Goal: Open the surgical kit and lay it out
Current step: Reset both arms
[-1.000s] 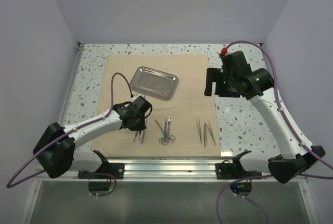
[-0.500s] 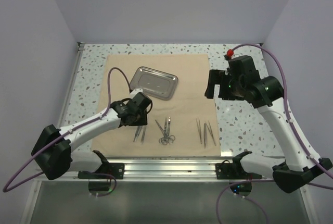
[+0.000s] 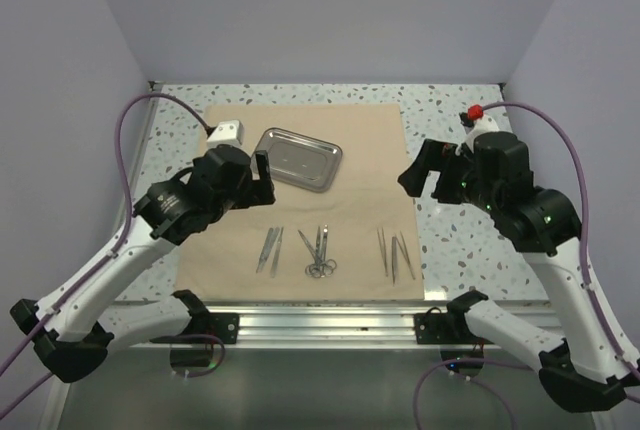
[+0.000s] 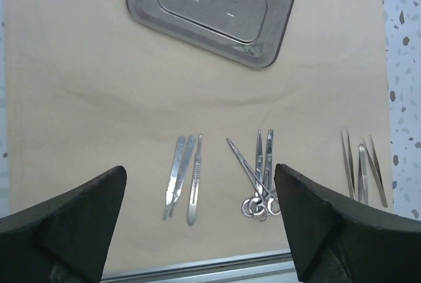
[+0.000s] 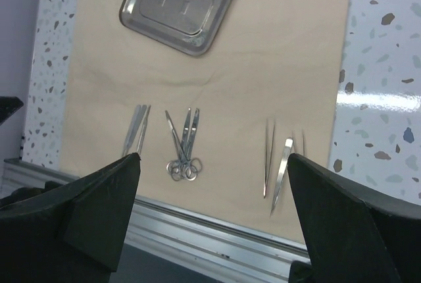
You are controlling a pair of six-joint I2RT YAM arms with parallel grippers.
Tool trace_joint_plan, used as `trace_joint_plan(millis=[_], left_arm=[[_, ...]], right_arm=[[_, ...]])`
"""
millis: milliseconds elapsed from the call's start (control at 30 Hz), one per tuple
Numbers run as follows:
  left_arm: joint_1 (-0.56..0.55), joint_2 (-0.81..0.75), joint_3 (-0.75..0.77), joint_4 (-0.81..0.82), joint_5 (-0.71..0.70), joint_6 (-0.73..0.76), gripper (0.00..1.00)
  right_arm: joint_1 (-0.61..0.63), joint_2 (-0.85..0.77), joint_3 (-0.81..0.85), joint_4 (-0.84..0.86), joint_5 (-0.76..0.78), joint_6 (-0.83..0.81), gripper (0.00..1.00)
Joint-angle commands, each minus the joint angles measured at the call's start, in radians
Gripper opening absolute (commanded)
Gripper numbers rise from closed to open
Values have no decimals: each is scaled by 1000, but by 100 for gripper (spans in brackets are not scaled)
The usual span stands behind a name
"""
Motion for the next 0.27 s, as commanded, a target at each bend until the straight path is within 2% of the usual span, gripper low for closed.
trace_joint_plan(millis=[0, 100, 233], left_arm=[[21, 21, 42, -80, -58, 67, 100], [45, 21, 45, -55, -52, 99, 100], [108, 34, 68, -29, -48, 144, 100]], right_arm=[[-4, -43, -43, 94, -21, 32, 98], [-5, -72, -80, 124, -21, 24, 98], [-5, -42, -36, 91, 13, 4, 98]])
